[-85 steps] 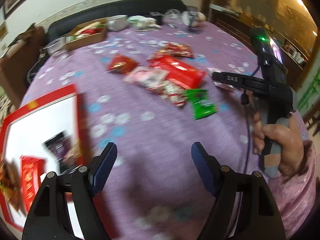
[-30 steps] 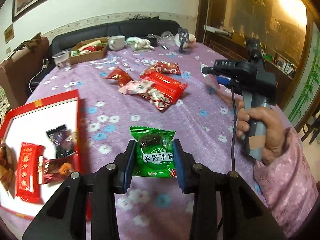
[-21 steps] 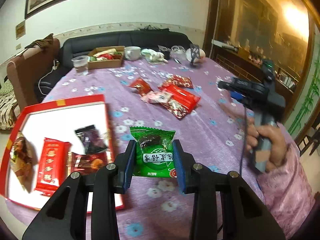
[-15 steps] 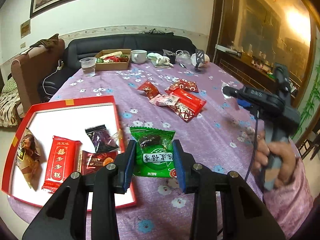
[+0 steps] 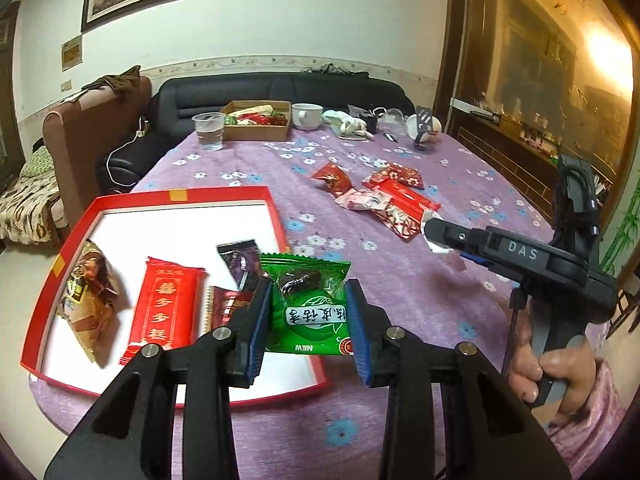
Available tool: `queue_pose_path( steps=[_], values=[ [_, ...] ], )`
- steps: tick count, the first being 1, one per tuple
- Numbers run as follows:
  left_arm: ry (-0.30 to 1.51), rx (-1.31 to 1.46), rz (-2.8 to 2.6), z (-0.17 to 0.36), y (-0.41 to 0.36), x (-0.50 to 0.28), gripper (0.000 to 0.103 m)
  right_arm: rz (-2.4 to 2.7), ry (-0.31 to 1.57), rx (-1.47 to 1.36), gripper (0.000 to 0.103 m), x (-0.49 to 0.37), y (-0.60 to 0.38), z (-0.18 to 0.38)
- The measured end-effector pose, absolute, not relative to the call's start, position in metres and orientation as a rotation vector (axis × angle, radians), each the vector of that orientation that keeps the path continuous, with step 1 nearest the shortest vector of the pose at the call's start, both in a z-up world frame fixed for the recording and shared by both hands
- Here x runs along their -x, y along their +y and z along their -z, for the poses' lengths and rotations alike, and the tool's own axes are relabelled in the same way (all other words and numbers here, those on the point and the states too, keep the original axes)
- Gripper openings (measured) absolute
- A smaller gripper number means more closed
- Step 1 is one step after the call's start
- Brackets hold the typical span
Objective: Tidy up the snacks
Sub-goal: 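Carry the green and pink-white packets over the white tray with both grippers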
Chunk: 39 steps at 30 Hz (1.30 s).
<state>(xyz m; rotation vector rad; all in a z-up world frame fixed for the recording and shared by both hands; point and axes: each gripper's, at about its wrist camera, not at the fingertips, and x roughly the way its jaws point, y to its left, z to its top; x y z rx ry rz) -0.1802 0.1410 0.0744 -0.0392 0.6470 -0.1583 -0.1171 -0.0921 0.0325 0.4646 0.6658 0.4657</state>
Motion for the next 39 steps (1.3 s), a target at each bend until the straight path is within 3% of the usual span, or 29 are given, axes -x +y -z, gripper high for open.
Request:
queue_pose_path(
  steps=[39],
  values=[
    [0.646,0.187,0.024,-0.058,0.248,0.183,0.034,-0.675,0.727,-0.292,0.036,0.130,0.054,-0.049]
  ],
)
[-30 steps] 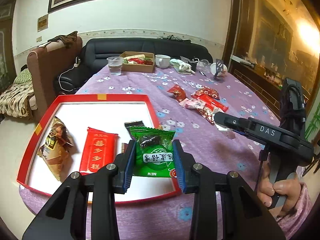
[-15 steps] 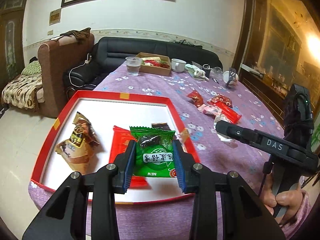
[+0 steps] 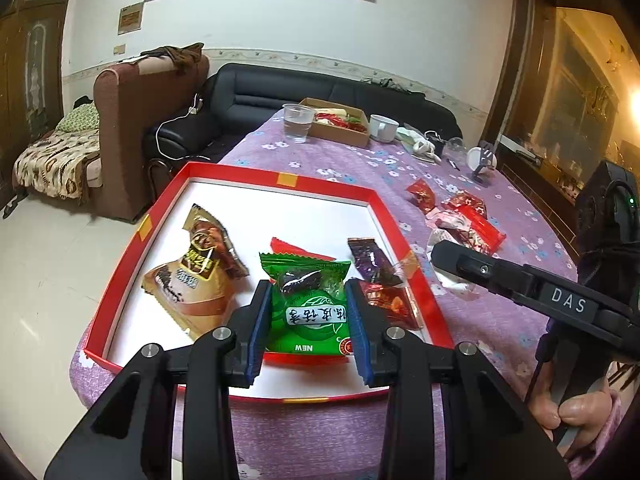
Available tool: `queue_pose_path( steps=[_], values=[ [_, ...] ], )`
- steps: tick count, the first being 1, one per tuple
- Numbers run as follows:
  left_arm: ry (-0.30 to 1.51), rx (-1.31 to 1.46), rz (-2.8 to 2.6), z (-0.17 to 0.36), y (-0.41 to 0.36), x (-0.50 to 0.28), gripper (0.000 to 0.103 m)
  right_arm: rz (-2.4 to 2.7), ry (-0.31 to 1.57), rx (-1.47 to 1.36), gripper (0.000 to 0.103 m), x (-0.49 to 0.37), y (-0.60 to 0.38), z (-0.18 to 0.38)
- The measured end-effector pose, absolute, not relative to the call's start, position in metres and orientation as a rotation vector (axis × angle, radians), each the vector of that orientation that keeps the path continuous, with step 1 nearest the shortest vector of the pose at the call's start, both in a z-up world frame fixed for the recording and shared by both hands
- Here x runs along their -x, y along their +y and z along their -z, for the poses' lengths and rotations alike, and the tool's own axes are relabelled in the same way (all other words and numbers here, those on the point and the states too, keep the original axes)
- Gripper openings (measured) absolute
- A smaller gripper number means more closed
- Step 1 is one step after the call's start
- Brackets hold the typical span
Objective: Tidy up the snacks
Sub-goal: 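Carry the green and pink-white packets over the white tray with both grippers, then open both grippers to drop the green and pink-white packets into the tray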
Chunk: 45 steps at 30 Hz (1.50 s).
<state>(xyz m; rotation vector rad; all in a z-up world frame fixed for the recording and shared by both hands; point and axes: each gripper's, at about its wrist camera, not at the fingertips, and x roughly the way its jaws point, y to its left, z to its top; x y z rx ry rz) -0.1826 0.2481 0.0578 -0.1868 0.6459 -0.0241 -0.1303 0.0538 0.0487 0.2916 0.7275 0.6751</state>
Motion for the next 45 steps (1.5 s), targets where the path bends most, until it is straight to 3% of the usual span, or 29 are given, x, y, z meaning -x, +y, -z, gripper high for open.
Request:
queue_pose_path(
  steps=[30,38,45],
  values=[
    [0.703,0.173,-0.061,-0.040,0.282,0.151,0.035,-0.696,0.774,-0.245,0.040,0.099,0.120,-0.051],
    [0.688,0.152,-0.059,-0.044,0.276,0.152,0.076,-0.689,0.780,-0.285,0.046,0.097,0.111,-0.051],
    [0.673,0.198,-0.095,-0.046,0.286,0.156,0.078,-0.650,0.749,-0.340,0.055,0.094,0.082,-0.056]
  ],
)
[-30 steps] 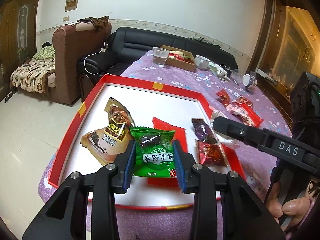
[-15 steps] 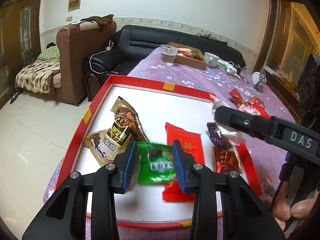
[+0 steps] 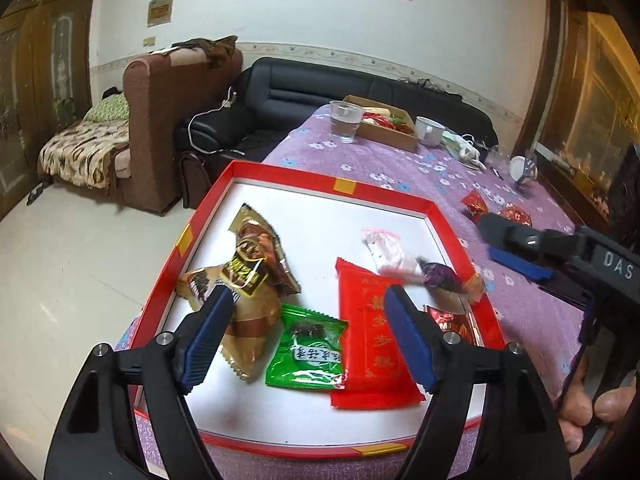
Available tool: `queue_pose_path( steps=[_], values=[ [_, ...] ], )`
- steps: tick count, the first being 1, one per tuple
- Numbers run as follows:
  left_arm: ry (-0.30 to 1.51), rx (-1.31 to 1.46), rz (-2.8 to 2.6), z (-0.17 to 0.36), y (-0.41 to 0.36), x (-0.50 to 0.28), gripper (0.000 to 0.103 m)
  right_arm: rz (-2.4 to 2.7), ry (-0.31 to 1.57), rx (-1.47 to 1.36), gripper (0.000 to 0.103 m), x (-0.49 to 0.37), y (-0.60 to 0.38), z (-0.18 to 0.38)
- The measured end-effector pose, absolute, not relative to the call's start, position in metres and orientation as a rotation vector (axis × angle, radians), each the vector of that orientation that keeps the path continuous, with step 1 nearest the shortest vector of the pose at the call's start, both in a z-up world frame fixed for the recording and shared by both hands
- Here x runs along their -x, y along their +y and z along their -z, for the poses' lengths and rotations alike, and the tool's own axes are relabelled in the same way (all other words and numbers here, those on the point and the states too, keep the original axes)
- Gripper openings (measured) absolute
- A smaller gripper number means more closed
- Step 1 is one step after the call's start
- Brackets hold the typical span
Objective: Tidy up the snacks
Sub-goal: 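Open both grippers to drop the green and pink-white packets into the tray, then move right gripper to the long red packet while left gripper approaches red-white heart packet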
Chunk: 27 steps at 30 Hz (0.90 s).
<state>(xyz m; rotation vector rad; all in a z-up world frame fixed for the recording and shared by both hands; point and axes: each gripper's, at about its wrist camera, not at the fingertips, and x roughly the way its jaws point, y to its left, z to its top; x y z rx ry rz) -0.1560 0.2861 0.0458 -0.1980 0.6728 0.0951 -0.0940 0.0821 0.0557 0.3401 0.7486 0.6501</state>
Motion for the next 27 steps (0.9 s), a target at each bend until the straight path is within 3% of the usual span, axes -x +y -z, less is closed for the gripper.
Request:
queue_pose_path(
  steps=[20,27],
  values=[
    [0.707,0.058,0.008,-0.048,0.213,0.160,0.078,-0.299,0.705,-0.530,0.059,0.082,-0.108,-0.034],
    [0.734,-0.025,0.080,-0.046,0.173,0.162,0.078,-0.227,0.760,-0.430,0.064,0.059,-0.128,-0.034]
  ],
)
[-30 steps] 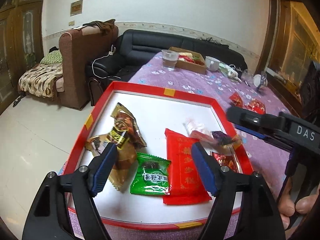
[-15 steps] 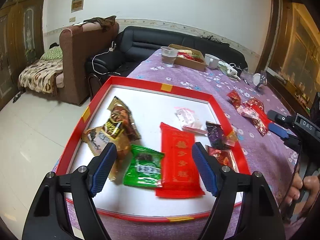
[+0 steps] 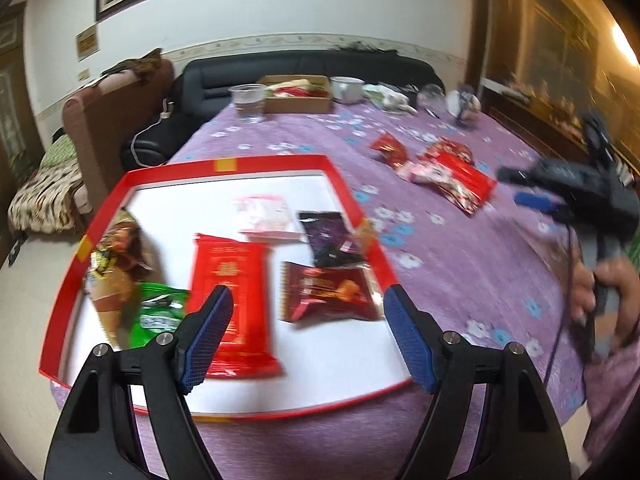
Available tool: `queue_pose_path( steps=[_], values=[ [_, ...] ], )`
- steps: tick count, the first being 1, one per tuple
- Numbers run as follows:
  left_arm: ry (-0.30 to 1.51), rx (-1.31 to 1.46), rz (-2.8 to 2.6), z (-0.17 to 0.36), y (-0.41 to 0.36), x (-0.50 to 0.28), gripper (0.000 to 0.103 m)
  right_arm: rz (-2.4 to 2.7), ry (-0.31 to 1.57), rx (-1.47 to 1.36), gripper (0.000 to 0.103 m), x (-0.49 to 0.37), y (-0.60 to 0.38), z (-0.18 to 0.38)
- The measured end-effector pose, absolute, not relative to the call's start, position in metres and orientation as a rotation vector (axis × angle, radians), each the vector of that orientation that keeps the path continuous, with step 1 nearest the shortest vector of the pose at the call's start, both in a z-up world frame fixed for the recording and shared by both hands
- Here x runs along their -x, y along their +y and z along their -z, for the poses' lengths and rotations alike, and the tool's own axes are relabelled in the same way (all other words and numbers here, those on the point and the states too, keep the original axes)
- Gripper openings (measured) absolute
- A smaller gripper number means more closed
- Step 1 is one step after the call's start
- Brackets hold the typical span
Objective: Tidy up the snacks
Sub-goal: 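Move right gripper to the long red packet while left gripper approaches red-white heart packet, then close right gripper on the long red packet while left gripper grasps red-white heart packet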
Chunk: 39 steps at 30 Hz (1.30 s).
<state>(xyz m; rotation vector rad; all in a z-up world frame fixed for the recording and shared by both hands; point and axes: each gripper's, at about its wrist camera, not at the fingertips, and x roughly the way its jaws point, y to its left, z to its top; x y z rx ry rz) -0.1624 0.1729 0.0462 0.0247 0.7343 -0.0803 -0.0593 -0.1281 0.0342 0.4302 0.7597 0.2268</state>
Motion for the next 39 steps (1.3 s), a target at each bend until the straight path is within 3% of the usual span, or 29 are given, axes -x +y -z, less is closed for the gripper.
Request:
queue_pose_path(
  steps=[10,16,26,28,36,39],
  values=[
    [0.781,-0.102,0.107,-0.043,0.145,0.158,0.078,-0.204,0.793,-0.411,0.064,-0.012,-0.138,-0.050],
    [0.805,-0.125,0.089,-0.042,0.139,0.149,0.078,-0.167,0.846,-0.365,0.063,-0.051,-0.134,-0.024],
    [0.800,-0.111,0.052,-0.049,0.144,0.138,0.078,-0.520,0.828,-0.047,0.057,0.000,-0.064,-0.026],
    [0.809,-0.103,0.052,-0.047,0.145,0.138,0.078,-0.445,0.819,-0.030,0.062,-0.002,-0.065,-0.026],
    [0.801,-0.088,0.055,-0.049,0.149,0.141,0.078,-0.352,0.939,0.060,0.061,-0.014,-0.029,-0.008],
    [0.803,-0.091,0.049,-0.049,0.150,0.142,0.078,-0.279,0.958,0.186,0.067,-0.012,-0.005,0.002]
  ],
)
